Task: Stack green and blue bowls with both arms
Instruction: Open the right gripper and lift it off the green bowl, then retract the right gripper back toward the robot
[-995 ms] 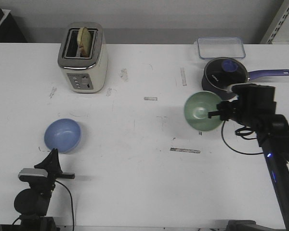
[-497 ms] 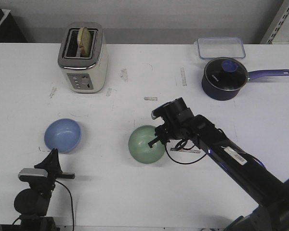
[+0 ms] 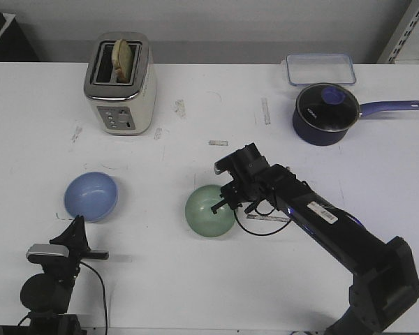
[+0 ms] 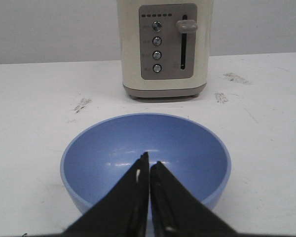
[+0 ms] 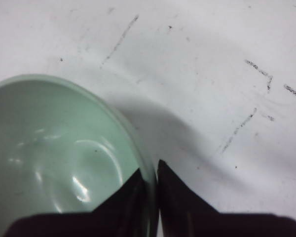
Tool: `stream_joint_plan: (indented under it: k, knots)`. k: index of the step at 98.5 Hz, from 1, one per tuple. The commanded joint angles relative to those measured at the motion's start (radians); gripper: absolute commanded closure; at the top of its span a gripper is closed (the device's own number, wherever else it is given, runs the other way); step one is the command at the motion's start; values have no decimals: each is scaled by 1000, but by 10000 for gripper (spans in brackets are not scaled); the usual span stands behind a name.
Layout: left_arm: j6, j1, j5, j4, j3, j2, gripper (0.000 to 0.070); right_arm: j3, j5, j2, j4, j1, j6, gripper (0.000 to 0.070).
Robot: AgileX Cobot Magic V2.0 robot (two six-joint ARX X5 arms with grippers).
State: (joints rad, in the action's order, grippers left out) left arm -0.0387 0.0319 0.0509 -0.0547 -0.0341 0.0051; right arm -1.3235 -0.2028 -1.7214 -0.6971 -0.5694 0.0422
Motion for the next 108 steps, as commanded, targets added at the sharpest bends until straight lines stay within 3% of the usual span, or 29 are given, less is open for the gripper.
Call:
stream_joint_plan:
  k: [1, 7, 17, 21, 25, 35, 48, 56, 62, 72, 80, 96, 108]
  knots:
    - [2, 2, -2, -14, 21, -2, 698, -12, 0, -21, 8, -8, 1, 671]
    - [2, 2, -2, -14, 21, -2, 698, -12, -10, -21, 8, -8, -7, 578]
    - [2, 2, -2, -14, 21, -2, 698, -13, -11, -21, 6, -8, -9, 299]
    - [5, 2, -2, -14, 21, -2, 698, -13, -10, -21, 6, -8, -9, 226]
    - [13, 2, -2, -18, 21, -2, 698, -14, -10, -20, 6, -8, -9, 192]
    - [31, 2, -2, -42, 21, -2, 698, -35, -10, -17, -14, -5, -9, 191]
    - [31, 2, -2, -51, 21, -2, 698, -101, -6, 9, -69, 8, -13, 201]
    - [31, 2, -2, -51, 21, -2, 698, -144, -6, 43, -91, 19, -13, 278]
    - [31, 2, -2, -49, 21, -2, 698, -170, -6, 79, -91, 31, -14, 397]
    - [31, 2, -2, -43, 21, -2, 698, -185, -5, 164, -55, 55, -16, 700]
    - [31, 2, -2, -44, 21, -2, 698, -185, 39, 241, -28, 82, -16, 700]
    - [31, 2, -2, -44, 21, -2, 698, -165, 247, 389, -52, 143, -25, 700]
    - [32, 2, -2, -44, 21, -2, 698, -63, 260, 512, -26, 216, -25, 700]
